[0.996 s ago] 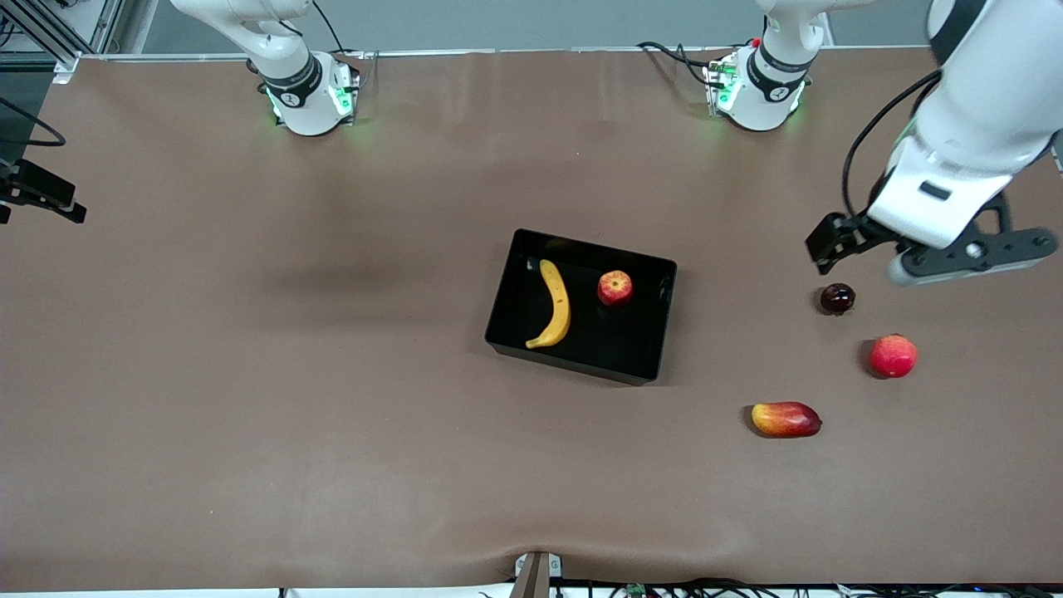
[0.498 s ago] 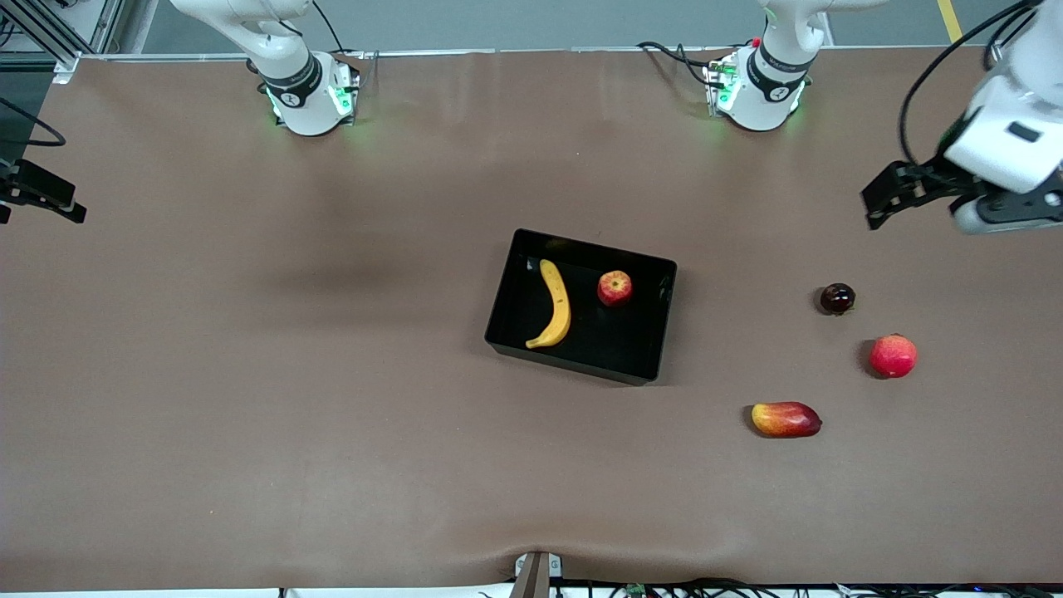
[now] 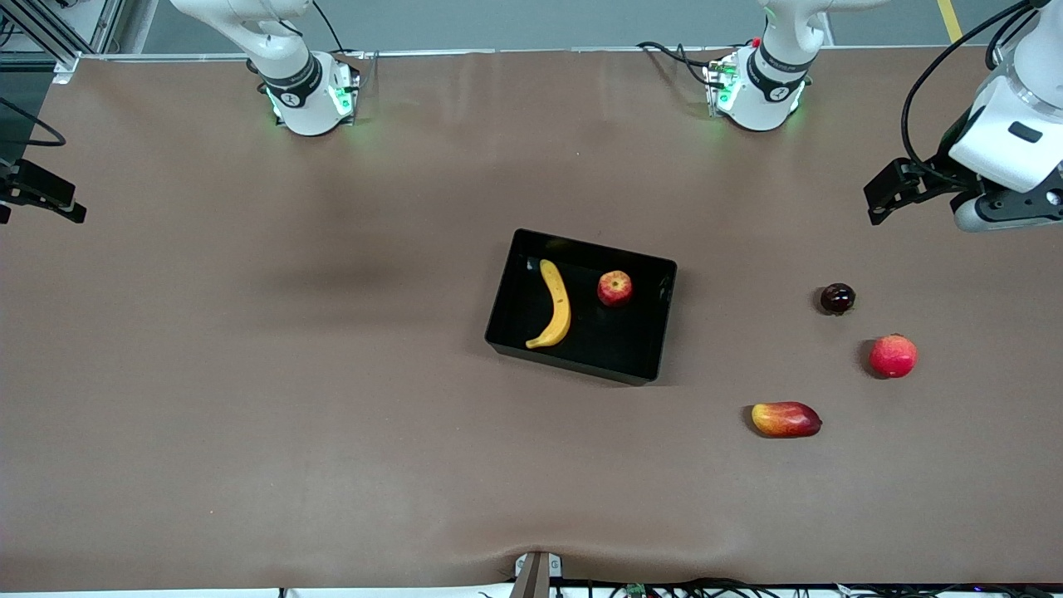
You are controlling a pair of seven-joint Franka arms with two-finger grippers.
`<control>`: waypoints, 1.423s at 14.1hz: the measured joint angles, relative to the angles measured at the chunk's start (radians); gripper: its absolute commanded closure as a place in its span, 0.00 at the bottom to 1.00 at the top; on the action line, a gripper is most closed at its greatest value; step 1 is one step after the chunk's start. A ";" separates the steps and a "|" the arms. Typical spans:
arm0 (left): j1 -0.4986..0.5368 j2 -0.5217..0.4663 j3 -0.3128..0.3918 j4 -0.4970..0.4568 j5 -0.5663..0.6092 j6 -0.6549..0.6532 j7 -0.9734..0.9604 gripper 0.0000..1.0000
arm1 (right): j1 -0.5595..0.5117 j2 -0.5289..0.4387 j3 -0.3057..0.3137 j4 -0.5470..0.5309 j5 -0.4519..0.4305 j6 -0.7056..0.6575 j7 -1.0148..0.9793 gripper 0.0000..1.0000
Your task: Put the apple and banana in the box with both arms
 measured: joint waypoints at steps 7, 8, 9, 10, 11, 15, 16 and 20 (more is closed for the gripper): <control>-0.002 0.007 -0.009 -0.010 -0.001 0.000 0.000 0.00 | 0.000 0.000 0.000 0.000 0.000 0.000 0.000 0.00; -0.003 0.007 -0.009 -0.010 -0.001 0.000 0.000 0.00 | 0.000 0.000 0.000 0.000 0.000 0.000 0.000 0.00; -0.002 0.007 -0.009 -0.010 -0.001 0.000 0.000 0.00 | 0.000 0.000 0.000 0.000 0.000 0.000 0.000 0.00; -0.002 0.007 -0.009 -0.010 -0.006 0.000 0.000 0.00 | 0.000 0.000 0.000 0.000 0.000 0.000 0.000 0.00; 0.000 0.007 -0.009 -0.010 -0.015 0.000 0.000 0.00 | 0.000 0.000 0.000 0.000 0.000 0.000 0.000 0.00; 0.020 0.003 0.003 -0.007 -0.019 -0.035 0.025 0.00 | 0.000 0.000 0.000 0.000 0.000 0.000 0.000 0.00; 0.030 0.000 0.003 -0.006 -0.020 -0.042 0.056 0.00 | 0.000 0.000 0.000 0.000 0.000 0.000 0.000 0.00; 0.040 -0.004 0.004 -0.004 -0.020 -0.047 0.106 0.00 | 0.000 0.000 0.000 0.000 0.000 0.000 0.000 0.00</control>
